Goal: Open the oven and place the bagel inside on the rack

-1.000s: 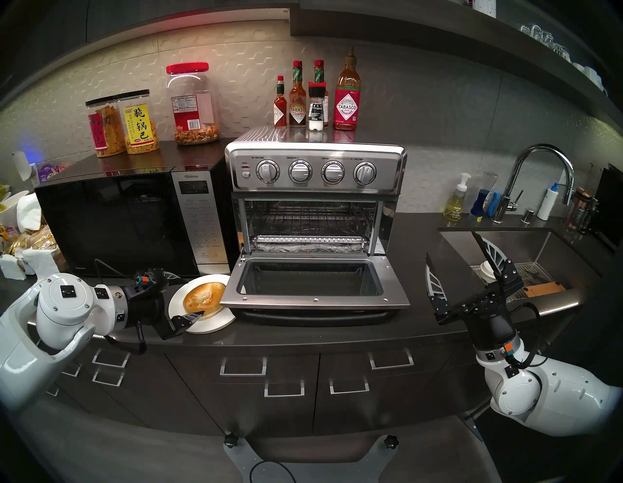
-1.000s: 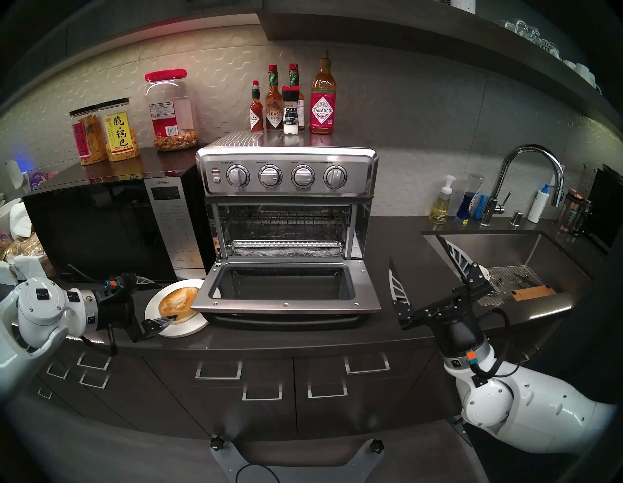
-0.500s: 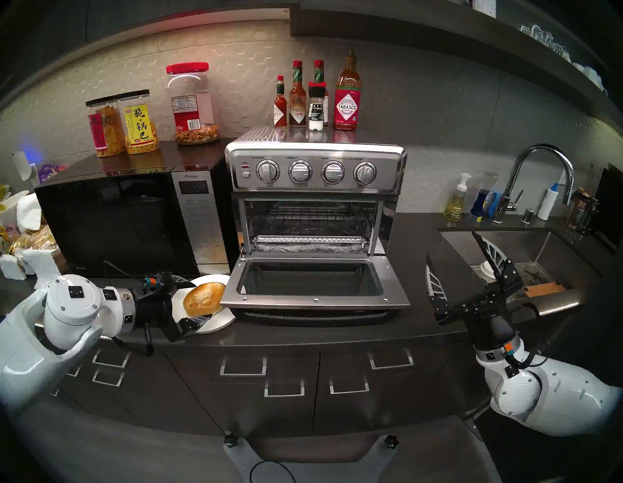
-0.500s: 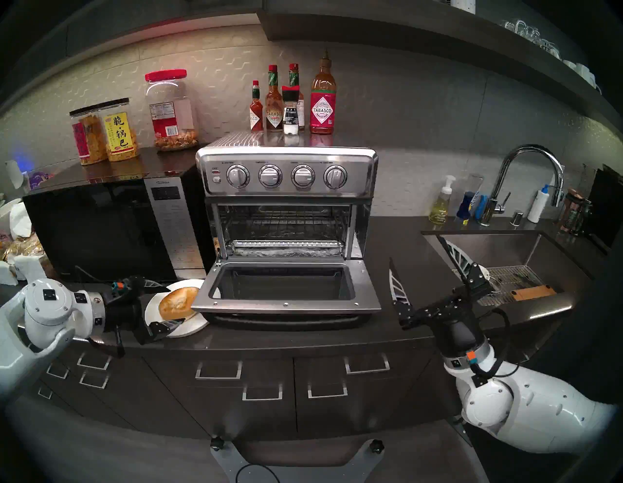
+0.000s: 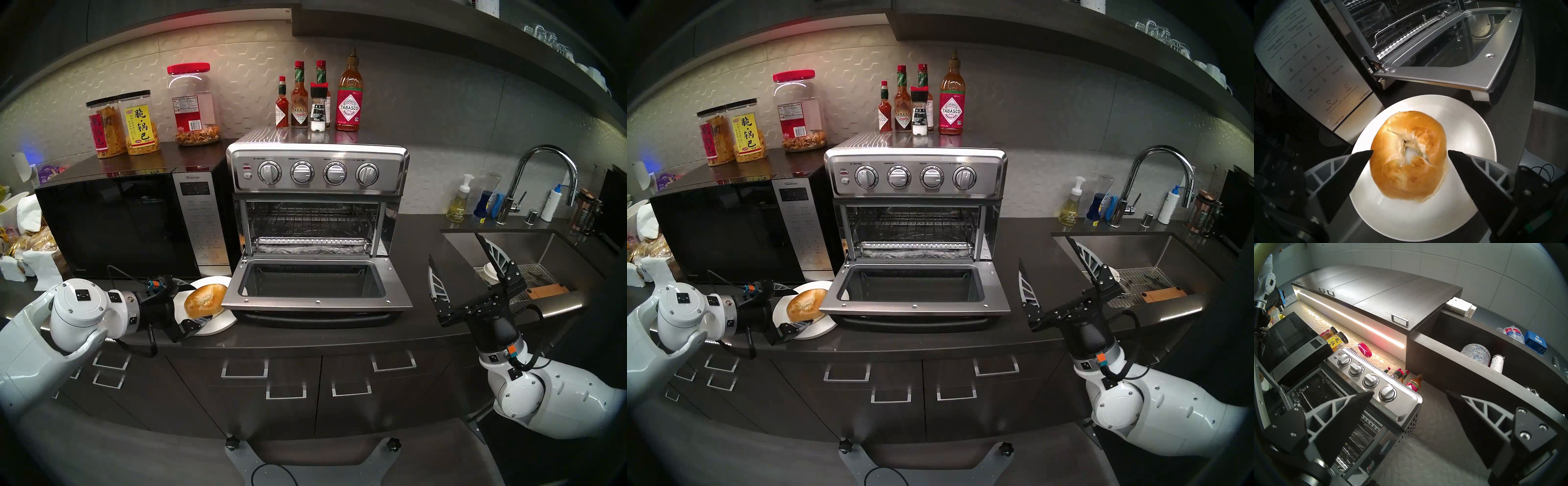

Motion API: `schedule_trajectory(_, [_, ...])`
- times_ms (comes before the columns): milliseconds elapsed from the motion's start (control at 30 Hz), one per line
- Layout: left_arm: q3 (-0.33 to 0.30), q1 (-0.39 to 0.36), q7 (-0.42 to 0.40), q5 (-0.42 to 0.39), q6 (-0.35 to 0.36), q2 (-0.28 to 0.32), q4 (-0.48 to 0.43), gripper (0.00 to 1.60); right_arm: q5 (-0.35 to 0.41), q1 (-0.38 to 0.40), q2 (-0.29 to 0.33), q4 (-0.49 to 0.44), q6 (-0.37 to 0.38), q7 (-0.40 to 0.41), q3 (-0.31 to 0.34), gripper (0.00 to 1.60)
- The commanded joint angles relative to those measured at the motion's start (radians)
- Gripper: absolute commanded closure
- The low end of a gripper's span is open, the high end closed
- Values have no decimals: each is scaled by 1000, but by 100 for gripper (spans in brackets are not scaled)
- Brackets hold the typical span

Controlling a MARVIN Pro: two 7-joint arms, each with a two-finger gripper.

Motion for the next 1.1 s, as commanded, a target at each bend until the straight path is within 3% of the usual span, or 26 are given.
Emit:
schedule_trajectory(0, [15,-56,7,-8,-13,7,5,0,0,5,-2,-12,1,-5,6,0])
schedule_trajectory(367, [71,-86,-6,-25,-29,9,26,0,0,5,-2,-12,1,-5,6,0])
schedule_trajectory(833, [75,-75,-32,-34,-31,12,25,0,0,5,-2,-12,1,-5,6,0])
schedule_trajectory(867, [72,-69,-33,-32,-32,11,24,41,0,5,-2,-12,1,-5,6,0])
schedule_trajectory(933, [68,-63,-33,-30,-33,9,23,94,0,5,-2,-12,1,-5,6,0])
schedule_trajectory(967, [65,-58,-32,-29,-33,8,21,107,0,5,-2,-12,1,-5,6,0])
schedule_trajectory(1000, [65,-58,-32,-29,-33,8,21,107,0,5,-2,-12,1,-5,6,0])
schedule_trajectory(1033, [62,-54,-32,-28,-33,7,20,132,0,5,-2,-12,1,-5,6,0])
schedule_trajectory(1067, [59,-49,-31,-26,-34,6,19,144,0,5,-2,-12,1,-5,6,0])
